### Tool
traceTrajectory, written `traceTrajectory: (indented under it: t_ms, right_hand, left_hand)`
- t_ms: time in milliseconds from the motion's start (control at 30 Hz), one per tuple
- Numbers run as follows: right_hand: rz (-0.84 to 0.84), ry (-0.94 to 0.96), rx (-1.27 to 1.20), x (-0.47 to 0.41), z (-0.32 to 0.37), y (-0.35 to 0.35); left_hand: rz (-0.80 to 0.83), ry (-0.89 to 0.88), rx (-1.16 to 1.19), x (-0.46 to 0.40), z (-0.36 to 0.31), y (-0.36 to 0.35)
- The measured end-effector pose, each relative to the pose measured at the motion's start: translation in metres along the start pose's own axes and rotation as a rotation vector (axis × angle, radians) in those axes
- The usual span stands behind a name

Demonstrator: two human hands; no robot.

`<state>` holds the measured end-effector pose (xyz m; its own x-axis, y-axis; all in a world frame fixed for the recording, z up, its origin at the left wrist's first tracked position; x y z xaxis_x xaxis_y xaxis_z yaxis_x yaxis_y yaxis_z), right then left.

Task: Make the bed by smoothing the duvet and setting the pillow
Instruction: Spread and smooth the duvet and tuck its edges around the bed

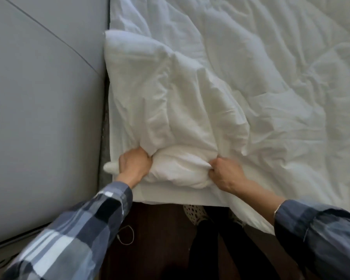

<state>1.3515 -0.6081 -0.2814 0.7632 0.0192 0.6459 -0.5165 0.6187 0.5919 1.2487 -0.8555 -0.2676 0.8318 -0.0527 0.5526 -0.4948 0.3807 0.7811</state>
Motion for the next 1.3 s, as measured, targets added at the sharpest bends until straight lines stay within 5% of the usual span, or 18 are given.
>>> traceTrajectory:
  t_ms: [167,300,367,467,567,633,733,767,833,1000,1100,1200,1300]
  right_hand:
    - [0.444,0.176,0.220,0.065,0.051,-0.106]
    - [0.599,0.246,0.213,0.085,0.068,-0.132]
    - [0.453,0.293,0.150,0.073,0.074,-0.108]
    - [-0.012,0.404,0.255,0.041,0.076,-0.051]
    - [-0.130,0.345,0.319,0.006,0.063,-0.020]
    - [-0.182,0.350,0.328,-0.009,0.057,-0.011]
    - [-0.245,0.396,0.308,-0.018,0.073,-0.014]
    - [-0.276,0.425,0.295,-0.018,0.077,-0.016]
    - [-0.336,0.394,0.298,-0.025,0.054,-0.013]
    - [-0.499,-0.232,0.213,0.024,-0.150,0.025]
    - [-0.487,-0.437,0.116,0.054,-0.197,0.034]
    - [-0.541,-0.395,0.028,0.039,-0.160,0.034]
    - [-0.560,-0.122,0.048,0.026,-0.098,0.019]
  left_hand:
    - [0.307,0.075,-0.243,0.096,0.070,-0.092]
    - [0.429,0.108,-0.322,0.111,0.095,-0.109]
    - [0.504,0.108,-0.336,0.109,0.104,-0.117]
    - [0.711,0.056,-0.327,0.120,0.104,-0.136]
    - [0.838,-0.018,-0.366,0.120,0.090,-0.126]
    - [0.575,0.032,-0.318,0.082,0.077,-0.082]
    - [-0.267,0.101,-0.046,0.029,0.058,0.025]
    - [-0.431,0.086,0.089,0.016,0.052,0.043]
    - [-0.420,0.002,0.289,-0.021,0.040,0.028]
    - [-0.342,0.146,0.281,-0.033,0.062,-0.076]
    - [-0.294,0.166,0.322,-0.028,0.054,-0.077]
    - [-0.235,0.306,0.590,-0.021,0.034,-0.047]
    - [-0.306,0.078,0.652,0.009,-0.036,-0.014]
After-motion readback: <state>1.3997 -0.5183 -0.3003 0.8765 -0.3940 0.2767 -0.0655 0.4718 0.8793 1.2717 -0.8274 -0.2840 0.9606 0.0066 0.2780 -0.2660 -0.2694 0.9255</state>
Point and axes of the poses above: each hand's wrist, its own x-axis away from the middle knuckle, its own y-axis out of the back of the hand, z = x × y, the point moved 8 cm from there along -x, towards the middle knuckle, and after that the axes turned 11 degrees about -x, right-handed, at the moved point
